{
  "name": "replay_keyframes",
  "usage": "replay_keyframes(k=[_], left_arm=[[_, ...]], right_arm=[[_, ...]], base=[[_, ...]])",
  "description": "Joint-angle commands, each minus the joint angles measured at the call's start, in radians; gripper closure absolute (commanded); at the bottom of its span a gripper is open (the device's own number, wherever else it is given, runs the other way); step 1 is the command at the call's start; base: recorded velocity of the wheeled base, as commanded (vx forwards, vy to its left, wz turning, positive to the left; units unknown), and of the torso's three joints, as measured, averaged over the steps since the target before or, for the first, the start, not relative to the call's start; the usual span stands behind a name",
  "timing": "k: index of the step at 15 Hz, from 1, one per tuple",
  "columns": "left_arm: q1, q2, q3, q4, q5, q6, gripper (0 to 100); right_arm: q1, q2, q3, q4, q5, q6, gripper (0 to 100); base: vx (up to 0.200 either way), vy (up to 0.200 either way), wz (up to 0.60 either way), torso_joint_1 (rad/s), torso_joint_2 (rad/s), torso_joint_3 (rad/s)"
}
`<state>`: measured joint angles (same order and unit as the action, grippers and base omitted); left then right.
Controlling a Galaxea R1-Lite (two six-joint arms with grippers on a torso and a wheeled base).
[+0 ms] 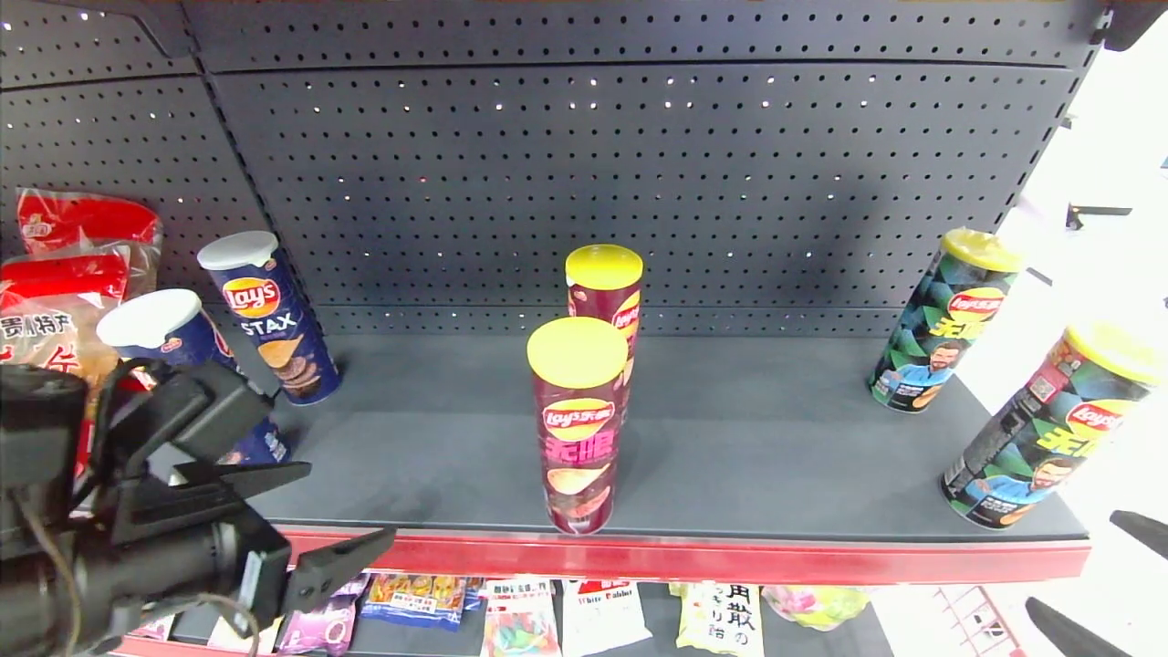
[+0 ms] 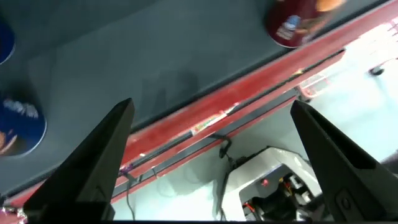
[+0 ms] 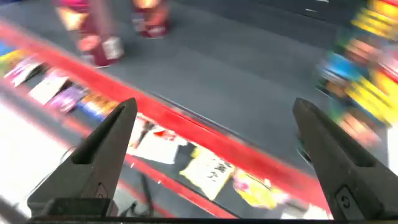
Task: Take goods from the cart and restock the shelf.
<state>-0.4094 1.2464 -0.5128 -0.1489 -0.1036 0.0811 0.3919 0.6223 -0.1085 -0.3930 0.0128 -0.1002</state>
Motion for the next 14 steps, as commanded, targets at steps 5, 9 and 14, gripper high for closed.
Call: replay_keyframes(k=[5, 9, 14], left_arm=[[-0.095, 0.349, -0.173, -0.038, 0.048, -0.004, 0], [-0.124, 0.473, -0.282, -0.04, 0.071, -0.011, 0], [-0.144, 0.57, -0.385, -0.04, 0.078, -0.007, 0]], right_arm=[[-0.041, -0.328, 0.018, 0.255, -0.014, 0.013, 0], [-0.042, -0.434, 0.013, 0.37, -0.024, 0.013, 0], [-0.042, -0.441, 0.007, 0.375, -0.037, 0.013, 0]], base=[[0.0, 0.0, 0.0, 0.0, 0.0, 0.0], [0.0, 0.0, 0.0, 0.0, 0.0, 0.0], [0.0, 0.0, 0.0, 0.0, 0.0, 0.0]])
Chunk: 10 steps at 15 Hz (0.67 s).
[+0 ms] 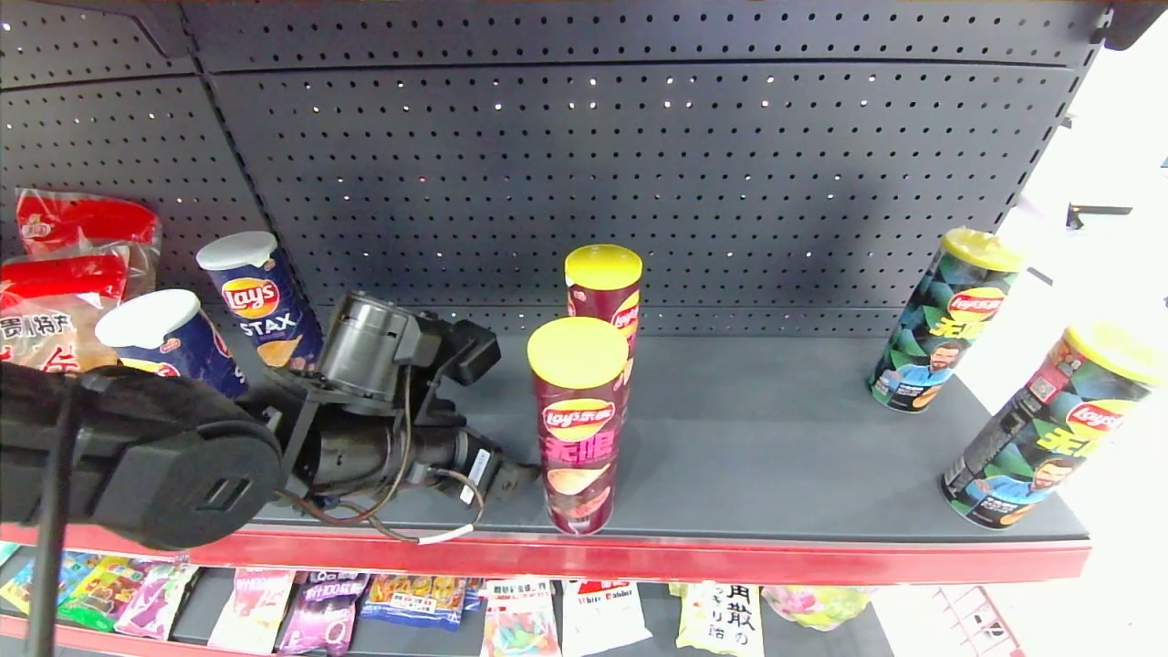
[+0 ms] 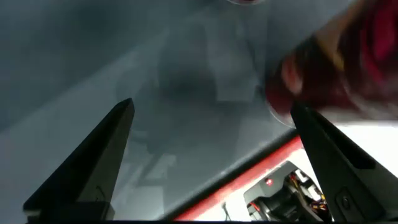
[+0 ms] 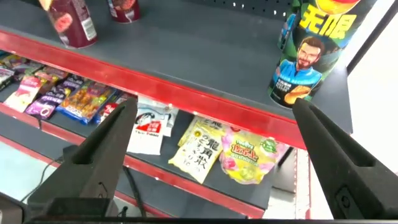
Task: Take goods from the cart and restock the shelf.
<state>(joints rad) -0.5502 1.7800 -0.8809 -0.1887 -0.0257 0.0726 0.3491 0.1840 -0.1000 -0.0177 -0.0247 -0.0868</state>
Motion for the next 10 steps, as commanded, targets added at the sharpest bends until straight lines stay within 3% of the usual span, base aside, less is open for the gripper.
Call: replay_keyframes(k=[1, 10], left_arm=[[-0.007, 0.042, -0.018, -0.001, 0.0, 0.001, 0], [-0.011, 0.044, -0.033, -0.001, -0.003, -0.005, 0]], right_arm=[[0.001, -0.003, -0.001, -0.001, 0.0, -0.001, 0], [0.001, -0.003, 0.008, 0.001, 0.0, 0.001, 0]], base=[[0.0, 0.0, 0.0, 0.0, 0.0, 0.0], [0.0, 0.0, 0.0, 0.0, 0.0, 0.0]])
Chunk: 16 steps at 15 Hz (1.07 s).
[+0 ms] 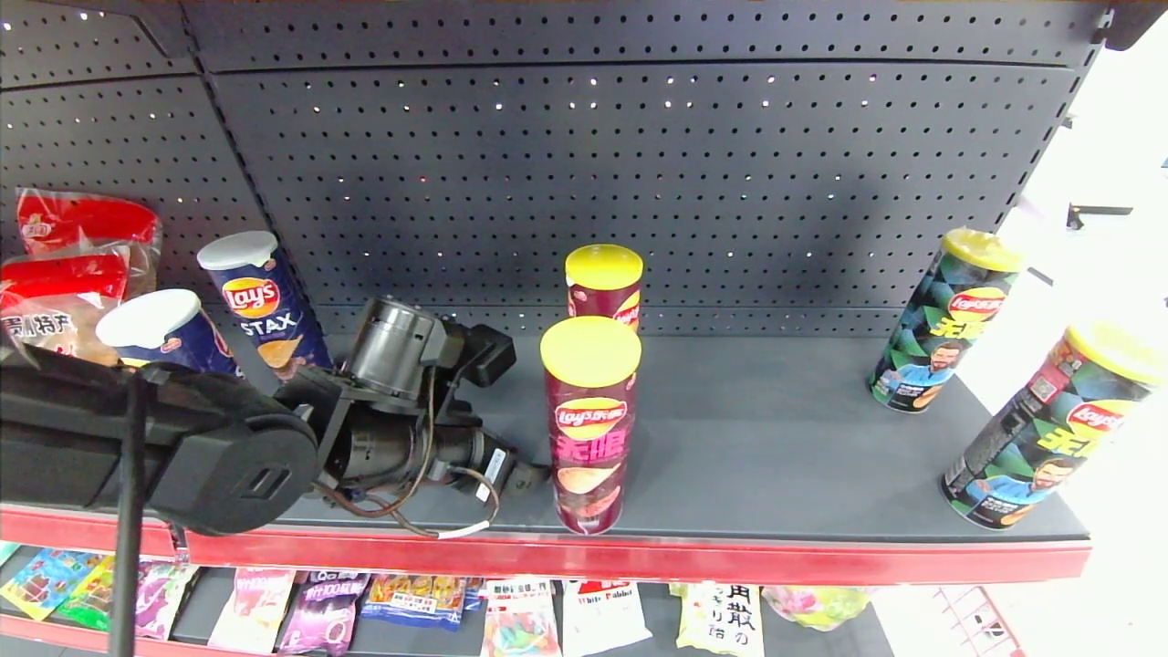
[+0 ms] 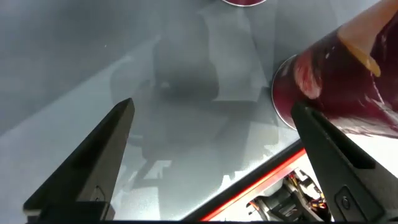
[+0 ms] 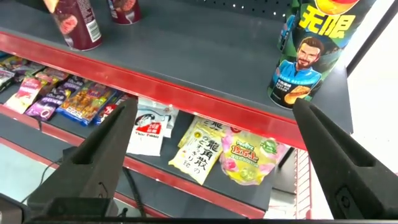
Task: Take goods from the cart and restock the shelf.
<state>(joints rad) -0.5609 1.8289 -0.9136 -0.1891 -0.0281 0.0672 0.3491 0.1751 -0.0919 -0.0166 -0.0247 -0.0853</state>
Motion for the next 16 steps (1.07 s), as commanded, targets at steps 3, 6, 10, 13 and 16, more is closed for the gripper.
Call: replay_keyframes(k=[3, 6, 10, 13, 16], left_arm=[[0.001, -0.014, 0.002, -0.001, -0.001, 0.0, 0], [0.016, -0.094, 0.05, 0.0, -0.003, 0.0, 0], [0.019, -0.468, 0.233, 0.01, -0.001, -0.053, 0], [0.065, -0.873, 0.4, 0.114, 0.007, -0.058, 0], [0.167, -1.26, 0.476, 0.335, 0.007, -0.078, 0]], right_arm=[[0.001, -0.006, 0.006, 0.004, 0.0, -0.001, 0], [0.001, -0.055, 0.004, 0.066, -0.001, -0.001, 0], [0.001, -0.124, -0.008, 0.162, -0.02, -0.007, 0], [-0.006, -0.117, -0.009, 0.164, -0.089, -0.008, 0], [-0.058, -0.097, -0.025, 0.164, -0.164, -0.008, 0]], base=[[0.0, 0.0, 0.0, 0.0, 0.0, 0.0], [0.0, 0.0, 0.0, 0.0, 0.0, 0.0], [0.0, 0.0, 0.0, 0.0, 0.0, 0.0], [0.0, 0.0, 0.0, 0.0, 0.0, 0.0], [0.0, 0.0, 0.0, 0.0, 0.0, 0.0]])
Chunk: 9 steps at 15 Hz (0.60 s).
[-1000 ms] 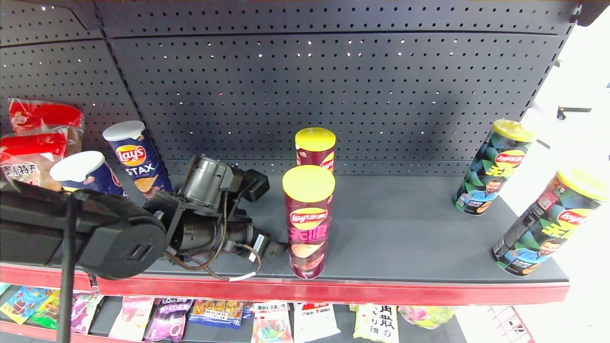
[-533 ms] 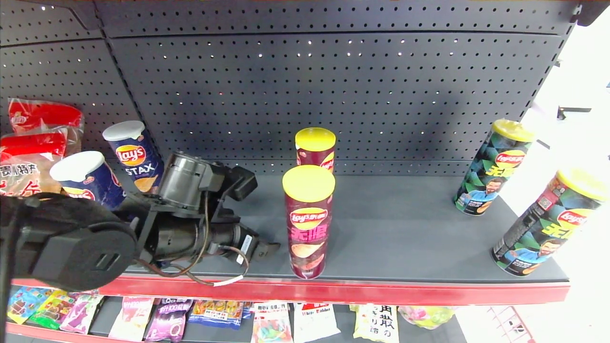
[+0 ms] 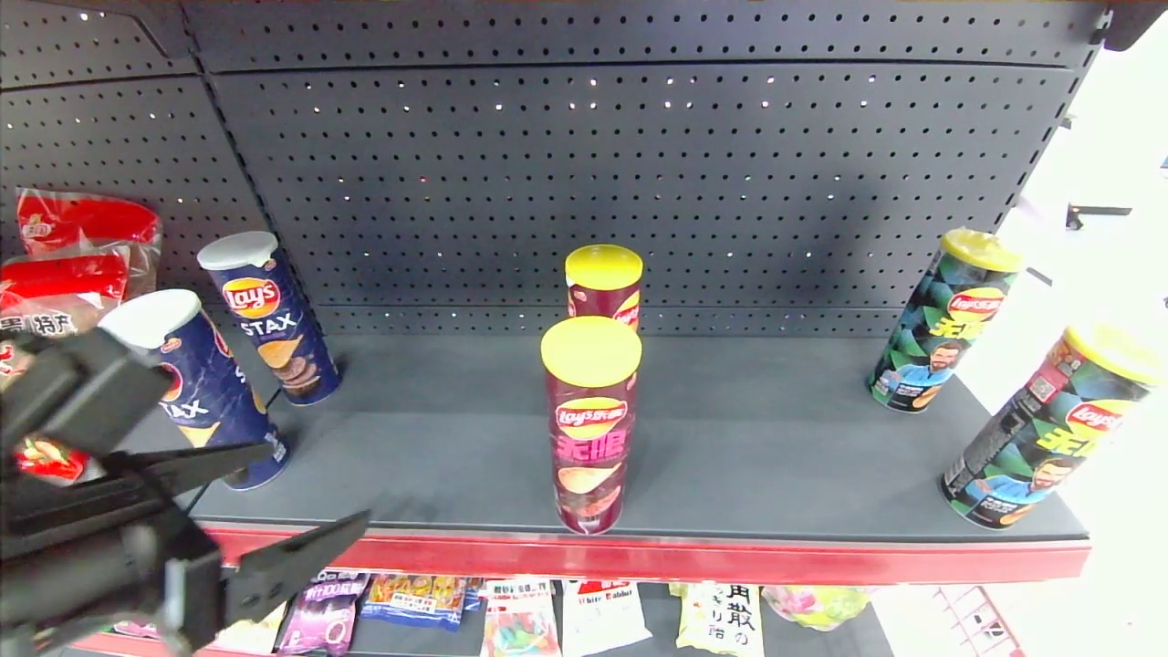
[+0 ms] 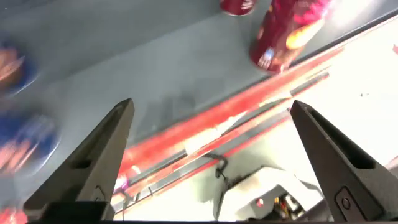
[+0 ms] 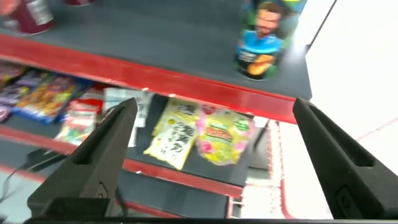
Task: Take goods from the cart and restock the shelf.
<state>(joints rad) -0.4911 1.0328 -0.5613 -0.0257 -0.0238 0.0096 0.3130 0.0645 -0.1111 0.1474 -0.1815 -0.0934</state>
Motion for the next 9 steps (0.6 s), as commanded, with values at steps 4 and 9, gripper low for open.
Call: replay_keyframes(k=[4, 9], left_arm=[[0.163, -0.858, 0.225, 0.415, 0.117, -0.031, 0], [0.381, -0.793, 0.221, 0.438, 0.14, -0.207, 0]], right_arm=[[-0.058, 0.041, -0.016, 0.0, -0.07, -0.002, 0], [-0.201, 0.248, -0.11, 0.0, -0.067, 0.015, 0]], base=[[0.0, 0.0, 0.0, 0.0, 0.0, 0.0], [0.0, 0.0, 0.0, 0.0, 0.0, 0.0]])
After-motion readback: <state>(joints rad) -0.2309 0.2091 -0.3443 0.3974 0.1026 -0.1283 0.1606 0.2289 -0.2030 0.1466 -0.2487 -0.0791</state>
